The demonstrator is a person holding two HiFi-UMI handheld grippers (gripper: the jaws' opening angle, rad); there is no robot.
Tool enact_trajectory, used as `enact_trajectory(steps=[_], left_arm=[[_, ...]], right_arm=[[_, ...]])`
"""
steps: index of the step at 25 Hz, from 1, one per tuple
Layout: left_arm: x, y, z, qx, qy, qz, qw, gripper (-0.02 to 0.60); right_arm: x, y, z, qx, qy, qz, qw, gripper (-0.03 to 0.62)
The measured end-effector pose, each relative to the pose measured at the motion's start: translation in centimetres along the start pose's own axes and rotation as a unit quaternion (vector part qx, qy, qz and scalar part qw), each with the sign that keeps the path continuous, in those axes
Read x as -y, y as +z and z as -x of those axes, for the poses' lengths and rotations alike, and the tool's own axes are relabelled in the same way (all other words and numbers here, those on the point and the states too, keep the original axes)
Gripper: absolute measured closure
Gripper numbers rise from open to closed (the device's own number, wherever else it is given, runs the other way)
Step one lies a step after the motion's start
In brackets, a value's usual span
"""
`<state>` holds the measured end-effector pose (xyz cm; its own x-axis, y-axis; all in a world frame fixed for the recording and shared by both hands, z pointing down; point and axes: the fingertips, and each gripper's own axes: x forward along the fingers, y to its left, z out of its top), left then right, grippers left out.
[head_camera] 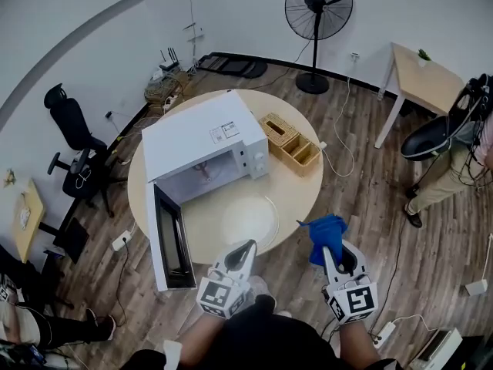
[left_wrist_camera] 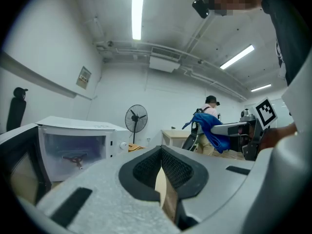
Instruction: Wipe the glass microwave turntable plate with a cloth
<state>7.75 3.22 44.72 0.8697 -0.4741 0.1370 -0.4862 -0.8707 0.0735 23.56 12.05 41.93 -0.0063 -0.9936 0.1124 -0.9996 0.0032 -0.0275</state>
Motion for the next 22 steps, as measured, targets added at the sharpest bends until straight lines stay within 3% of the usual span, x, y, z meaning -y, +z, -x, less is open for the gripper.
enact_trajectory(steps=[12, 22], left_arm=[[-11.6, 1.7, -0.6, 0.023, 0.083, 0.006, 0.9963, 0.575], [-15.7, 1.9, 1.0, 0.039, 0.134, 0.036, 0.9896, 0.575]], right_arm=[[-4.1, 2.1, -13.5, -0.012, 0.085, 0.038, 0.996, 0.519], [-8.7, 2.2, -20.2, -0.019, 0.162, 0.060, 0.985, 0.519]])
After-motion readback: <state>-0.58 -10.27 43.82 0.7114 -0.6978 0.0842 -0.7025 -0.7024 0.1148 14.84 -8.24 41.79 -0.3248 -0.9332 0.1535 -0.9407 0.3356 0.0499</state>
